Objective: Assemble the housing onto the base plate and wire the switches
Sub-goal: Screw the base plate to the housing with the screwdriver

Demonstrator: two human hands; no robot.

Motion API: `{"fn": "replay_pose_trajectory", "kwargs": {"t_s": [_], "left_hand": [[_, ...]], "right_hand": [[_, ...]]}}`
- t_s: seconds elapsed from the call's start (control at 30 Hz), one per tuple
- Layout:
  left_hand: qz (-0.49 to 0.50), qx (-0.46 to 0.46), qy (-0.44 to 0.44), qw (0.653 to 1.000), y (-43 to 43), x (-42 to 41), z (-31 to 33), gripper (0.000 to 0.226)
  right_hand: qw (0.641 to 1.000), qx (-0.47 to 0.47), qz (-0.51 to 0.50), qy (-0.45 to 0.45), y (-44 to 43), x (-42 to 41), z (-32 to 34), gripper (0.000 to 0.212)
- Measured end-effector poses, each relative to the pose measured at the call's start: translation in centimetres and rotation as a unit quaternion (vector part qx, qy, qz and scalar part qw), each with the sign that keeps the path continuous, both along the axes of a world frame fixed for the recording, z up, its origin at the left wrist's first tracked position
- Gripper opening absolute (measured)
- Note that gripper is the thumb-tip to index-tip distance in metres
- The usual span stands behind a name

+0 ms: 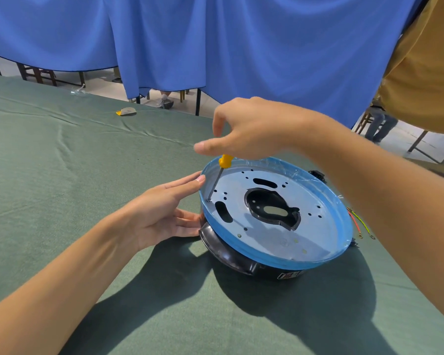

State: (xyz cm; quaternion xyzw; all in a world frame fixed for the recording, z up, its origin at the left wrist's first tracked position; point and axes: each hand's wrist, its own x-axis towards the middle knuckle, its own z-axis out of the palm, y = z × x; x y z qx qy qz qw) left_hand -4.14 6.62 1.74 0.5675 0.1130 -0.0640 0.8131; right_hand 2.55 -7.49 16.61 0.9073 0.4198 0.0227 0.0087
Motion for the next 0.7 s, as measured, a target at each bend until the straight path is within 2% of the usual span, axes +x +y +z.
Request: {"fn": "replay_pose_trajectory", "kwargs": {"t_s": [0.07,0.13,0.17,0.23,0.3,0.4,0.47,0.57,0.63,0.7], "left_hand": [[0.002,0.002,0.0,1.0,0.0,0.0,0.0,0.05],[-0.001,0.003,-0.002,1.0,-0.1,0.0,0.1,0.05],[0.0,0.004,-0.003,1.0,0.0,0.0,0.1,0.049],[-0.001,0.005,-0.002,1.0,0.0,0.0,0.0,0.047],[-0.003,0.003,-0.001,1.0,0.0,0.0,0.0,0.046],[0.0,0.006,0.001,1.0,0.1,0.0,-0.1,0.048],[0.002,0.011,-0.002,1.0,0.1,0.0,-0.1,0.046],[0.001,0.008,-0.006,1.0,0.1,0.0,-0.2,0.044],[0.004,0.009,-0.002,1.0,0.0,0.1,-0.2,0.048],[0.007,0.012,0.001,1.0,0.1,0.1,-0.2,0.05]], "right_hand": [[0.998,-0.043,0.021,0.046,-0.7,-0.2,1.0,0.038],[0.997,-0.038,0.048,0.047,-0.9,-0.2,1.3,0.026],[0.998,-0.022,0.057,0.03,-0.7,-0.2,1.1,0.026],[0.998,0.015,0.053,-0.005,-0.2,0.2,0.4,0.041],[0.999,0.016,0.034,-0.025,0.0,0.3,0.1,0.05],[0.999,-0.018,0.023,0.013,-0.4,0.3,0.7,0.034],[0.999,0.013,0.043,0.023,-0.5,0.1,0.7,0.025],[0.998,0.048,0.031,-0.019,0.0,0.2,-0.2,0.036],[1.0,0.016,0.0,0.009,-0.2,0.2,0.0,0.042],[0.999,-0.011,0.0,0.042,-0.5,0.1,0.7,0.036]]}}
